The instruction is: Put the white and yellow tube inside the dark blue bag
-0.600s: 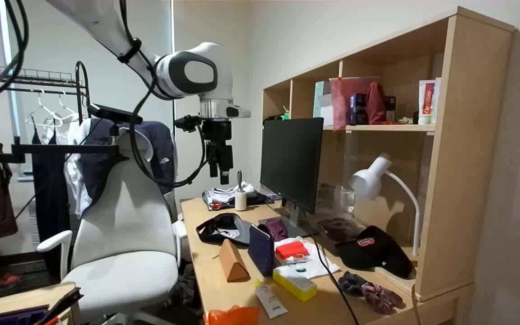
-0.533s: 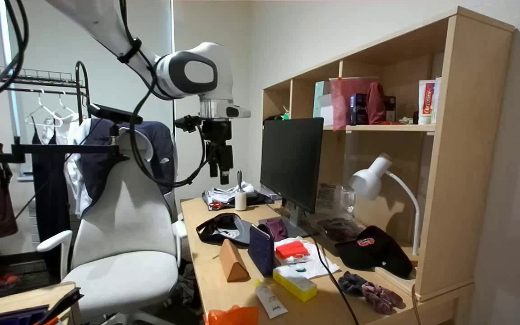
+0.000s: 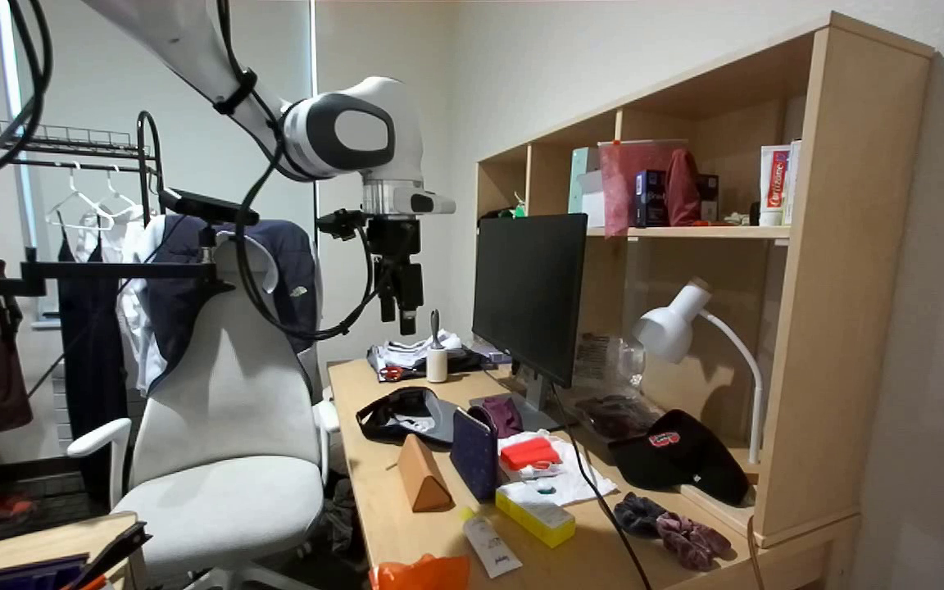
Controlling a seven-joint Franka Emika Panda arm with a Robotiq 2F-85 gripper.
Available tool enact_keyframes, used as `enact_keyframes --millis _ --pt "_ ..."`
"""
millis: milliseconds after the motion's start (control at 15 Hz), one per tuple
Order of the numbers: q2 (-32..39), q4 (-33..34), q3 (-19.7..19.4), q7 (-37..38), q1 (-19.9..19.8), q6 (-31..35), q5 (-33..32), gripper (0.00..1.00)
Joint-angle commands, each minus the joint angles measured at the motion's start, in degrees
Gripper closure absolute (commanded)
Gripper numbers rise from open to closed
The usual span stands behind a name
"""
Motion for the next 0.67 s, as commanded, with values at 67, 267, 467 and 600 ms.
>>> enact_keyframes --millis 67,267,467,600 --pt "1.0 1.0 0.6 -1.6 -0.3 1.6 2.7 0.0" --pt "0.3 0.5 0.9 -0.3 -0.7 1.4 2.1 0.0" --pt "0.6 0.8 0.9 -0.3 -0.7 1.6 2.5 0.0" --pt "1.6 1.4 0.8 -0.2 -0.8 1.6 2.5 0.0"
